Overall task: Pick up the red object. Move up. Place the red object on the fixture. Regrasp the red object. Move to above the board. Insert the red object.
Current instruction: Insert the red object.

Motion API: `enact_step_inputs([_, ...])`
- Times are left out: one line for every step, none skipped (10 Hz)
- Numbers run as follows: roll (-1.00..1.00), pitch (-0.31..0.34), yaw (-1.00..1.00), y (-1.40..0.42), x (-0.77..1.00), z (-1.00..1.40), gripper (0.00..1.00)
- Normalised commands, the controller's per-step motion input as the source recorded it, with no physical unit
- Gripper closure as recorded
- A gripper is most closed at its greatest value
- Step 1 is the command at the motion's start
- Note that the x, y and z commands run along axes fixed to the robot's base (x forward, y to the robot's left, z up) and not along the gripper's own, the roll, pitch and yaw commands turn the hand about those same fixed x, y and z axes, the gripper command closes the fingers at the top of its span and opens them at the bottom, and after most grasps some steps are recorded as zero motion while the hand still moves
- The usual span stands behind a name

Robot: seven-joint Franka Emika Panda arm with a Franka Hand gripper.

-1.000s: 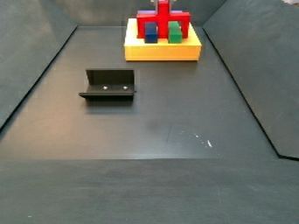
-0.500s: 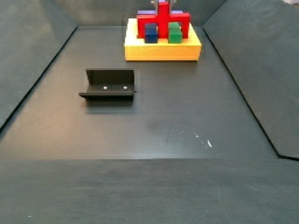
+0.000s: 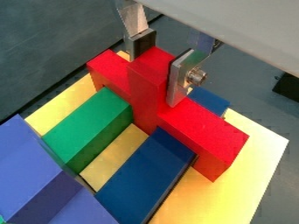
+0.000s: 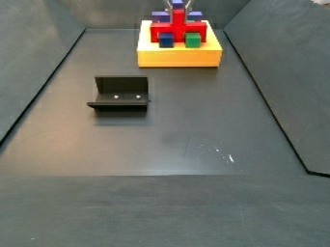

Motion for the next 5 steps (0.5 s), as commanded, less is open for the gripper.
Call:
enact_step_inputs([0.0, -0.24, -0.05, 0.03, 0.0, -0.73, 1.0])
enact_step_inputs([-0.02, -0.253, -0.03, 0.04, 0.0, -0.72, 1.0])
enact_step_inputs([-0.01, -0.263, -0.04, 0.04, -0.03, -0.69, 1.0])
enact_step_inputs([0.0, -0.05, -0.07, 0.03, 0.0, -0.23, 1.0])
enact_step_inputs([0.0, 0.0, 0.0, 0.0, 0.0, 0.0, 1.0])
